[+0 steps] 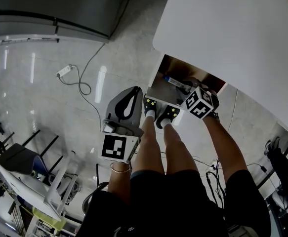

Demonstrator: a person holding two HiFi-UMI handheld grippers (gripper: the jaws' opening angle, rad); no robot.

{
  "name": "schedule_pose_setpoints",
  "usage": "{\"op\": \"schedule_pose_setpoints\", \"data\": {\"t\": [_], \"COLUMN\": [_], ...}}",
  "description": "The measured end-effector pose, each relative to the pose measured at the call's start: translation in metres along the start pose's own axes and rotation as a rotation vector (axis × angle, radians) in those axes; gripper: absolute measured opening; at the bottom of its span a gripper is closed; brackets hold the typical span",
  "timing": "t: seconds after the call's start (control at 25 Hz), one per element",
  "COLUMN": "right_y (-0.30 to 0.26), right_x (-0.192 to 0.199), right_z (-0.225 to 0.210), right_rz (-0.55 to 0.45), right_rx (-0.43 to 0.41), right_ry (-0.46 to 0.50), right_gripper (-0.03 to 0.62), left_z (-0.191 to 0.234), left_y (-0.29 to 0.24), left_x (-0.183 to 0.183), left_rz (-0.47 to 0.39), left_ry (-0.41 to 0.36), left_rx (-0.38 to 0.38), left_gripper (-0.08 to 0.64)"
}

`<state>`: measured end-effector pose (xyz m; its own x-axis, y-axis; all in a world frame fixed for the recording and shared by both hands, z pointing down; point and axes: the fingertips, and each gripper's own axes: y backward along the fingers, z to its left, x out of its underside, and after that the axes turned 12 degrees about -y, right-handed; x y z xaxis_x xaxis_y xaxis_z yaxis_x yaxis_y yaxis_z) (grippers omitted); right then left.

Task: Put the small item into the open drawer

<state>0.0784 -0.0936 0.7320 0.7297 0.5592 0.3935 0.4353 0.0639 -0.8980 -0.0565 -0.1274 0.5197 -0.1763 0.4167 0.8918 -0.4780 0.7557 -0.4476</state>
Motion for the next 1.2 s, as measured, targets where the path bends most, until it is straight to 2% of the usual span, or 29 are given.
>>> {"op": "schedule_pose_setpoints", "data": {"t": [0.48,0.76,1.2], "right_y": [-0.010,-0.014,-0.013], "right_x": [0.007,0.010,-0.001], "right_z": [-0.004,-0.007,-0.013], "right_rz": [0.046,0.068,0.047], "right_rx": [0.004,0.006,0.009], "right_ry": [0.039,0.030,0.029], "right_gripper": [0.097,0.098,0.107], "left_z": [0.003,0.004,0.005], "left_y": [-0.001,-0.001,-0.006], "left_x": [0.002,0.002,0.002], "left_rz": [0.012,0.014,0.020], "left_ry": [0.011,0.015,0.008], "left_rx": [-0.023,-0.025,-0.024], "left_gripper": [0.011,0.011,0.011]}}
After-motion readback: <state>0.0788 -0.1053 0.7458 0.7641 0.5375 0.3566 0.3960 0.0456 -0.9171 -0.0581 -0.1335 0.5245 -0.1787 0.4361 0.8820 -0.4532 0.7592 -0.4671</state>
